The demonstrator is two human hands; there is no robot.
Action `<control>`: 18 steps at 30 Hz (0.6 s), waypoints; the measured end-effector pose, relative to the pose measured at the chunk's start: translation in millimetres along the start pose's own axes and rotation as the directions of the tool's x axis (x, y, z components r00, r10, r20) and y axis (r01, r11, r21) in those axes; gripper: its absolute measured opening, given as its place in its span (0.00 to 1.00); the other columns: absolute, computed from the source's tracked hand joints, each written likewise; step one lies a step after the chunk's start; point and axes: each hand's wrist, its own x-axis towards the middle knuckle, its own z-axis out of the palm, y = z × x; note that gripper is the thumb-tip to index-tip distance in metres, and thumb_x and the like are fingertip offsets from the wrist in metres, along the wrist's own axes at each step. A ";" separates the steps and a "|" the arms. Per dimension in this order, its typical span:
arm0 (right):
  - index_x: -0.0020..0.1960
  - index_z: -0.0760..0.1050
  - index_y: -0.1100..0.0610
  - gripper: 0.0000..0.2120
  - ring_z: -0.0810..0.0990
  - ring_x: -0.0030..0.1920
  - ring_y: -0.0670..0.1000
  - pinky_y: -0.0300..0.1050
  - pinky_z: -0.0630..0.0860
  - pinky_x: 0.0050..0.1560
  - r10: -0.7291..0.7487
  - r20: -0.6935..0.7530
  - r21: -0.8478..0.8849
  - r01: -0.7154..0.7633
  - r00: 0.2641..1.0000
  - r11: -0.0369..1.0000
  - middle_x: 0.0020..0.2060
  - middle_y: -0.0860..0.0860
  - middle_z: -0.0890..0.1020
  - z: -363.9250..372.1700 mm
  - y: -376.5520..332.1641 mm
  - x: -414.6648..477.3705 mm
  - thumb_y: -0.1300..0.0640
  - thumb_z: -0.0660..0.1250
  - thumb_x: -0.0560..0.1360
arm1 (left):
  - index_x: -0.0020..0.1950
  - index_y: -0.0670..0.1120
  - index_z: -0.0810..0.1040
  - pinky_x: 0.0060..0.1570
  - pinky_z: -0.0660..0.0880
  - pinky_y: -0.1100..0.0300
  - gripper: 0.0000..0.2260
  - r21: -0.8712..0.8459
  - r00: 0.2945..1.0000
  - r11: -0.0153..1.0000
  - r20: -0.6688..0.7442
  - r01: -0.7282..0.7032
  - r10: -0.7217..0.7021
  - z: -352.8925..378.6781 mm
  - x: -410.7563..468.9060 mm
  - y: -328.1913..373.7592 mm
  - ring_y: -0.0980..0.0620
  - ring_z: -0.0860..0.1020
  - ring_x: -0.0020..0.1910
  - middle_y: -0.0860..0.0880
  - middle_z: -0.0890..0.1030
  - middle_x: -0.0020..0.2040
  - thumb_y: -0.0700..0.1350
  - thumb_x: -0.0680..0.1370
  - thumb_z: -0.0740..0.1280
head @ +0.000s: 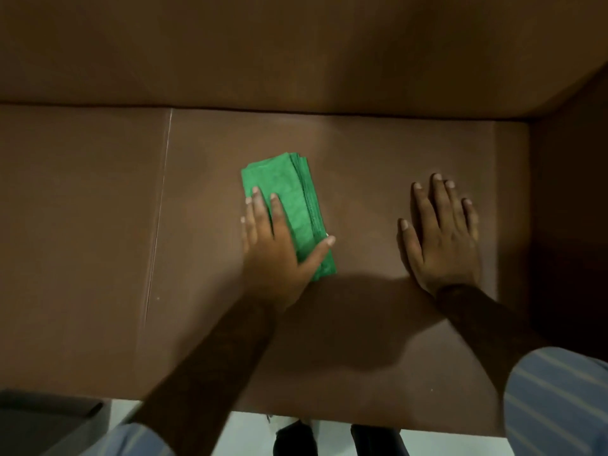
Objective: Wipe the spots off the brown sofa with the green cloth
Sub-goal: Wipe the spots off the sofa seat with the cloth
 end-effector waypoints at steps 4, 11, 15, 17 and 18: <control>0.84 0.53 0.49 0.30 0.52 0.85 0.53 0.58 0.52 0.84 -0.059 0.031 0.015 0.059 0.998 0.998 0.85 0.52 0.55 -6.5 12.0 4.0 0.41 0.49 0.84 | 0.80 0.38 0.53 0.77 0.56 0.40 0.41 0.085 0.986 0.985 -0.082 0.152 -0.145 17.4 43.4 18.3 0.37 0.52 0.80 0.35 0.53 0.80 0.67 0.79 0.53; 0.84 0.53 0.54 0.31 0.54 0.85 0.56 0.59 0.55 0.83 -0.201 0.026 -0.078 0.202 0.979 0.976 0.84 0.55 0.55 -4.1 29.2 -3.5 0.44 0.50 0.84 | 0.80 0.41 0.53 0.79 0.50 0.43 0.30 0.114 0.995 0.993 -0.101 -0.004 0.016 15.9 107.0 52.4 0.42 0.50 0.81 0.41 0.54 0.82 0.53 0.82 0.56; 0.84 0.54 0.53 0.29 0.54 0.85 0.54 0.58 0.55 0.83 -0.184 -0.002 -0.074 0.183 0.983 0.980 0.84 0.54 0.56 -6.9 30.0 -3.2 0.46 0.48 0.85 | 0.80 0.42 0.58 0.79 0.52 0.46 0.28 0.130 0.733 0.722 0.143 -0.680 0.665 18.8 78.0 46.7 0.46 0.54 0.81 0.45 0.57 0.81 0.48 0.81 0.56; 0.84 0.54 0.53 0.29 0.54 0.85 0.54 0.58 0.54 0.83 -0.182 0.011 -0.067 0.182 0.983 0.981 0.84 0.53 0.56 -7.6 28.6 -3.1 0.46 0.48 0.85 | 0.79 0.41 0.57 0.78 0.54 0.45 0.29 0.198 0.720 0.694 0.135 -0.693 0.681 1.4 80.3 18.2 0.43 0.57 0.80 0.43 0.59 0.81 0.46 0.79 0.59; 0.84 0.54 0.52 0.29 0.54 0.85 0.54 0.57 0.54 0.84 -0.178 0.017 -0.071 0.179 0.984 0.981 0.84 0.53 0.56 -6.8 27.6 -3.0 0.46 0.48 0.85 | 0.79 0.40 0.57 0.78 0.54 0.44 0.29 0.219 0.815 0.786 0.099 -0.578 0.571 -7.1 86.2 0.4 0.41 0.57 0.80 0.41 0.59 0.80 0.44 0.79 0.61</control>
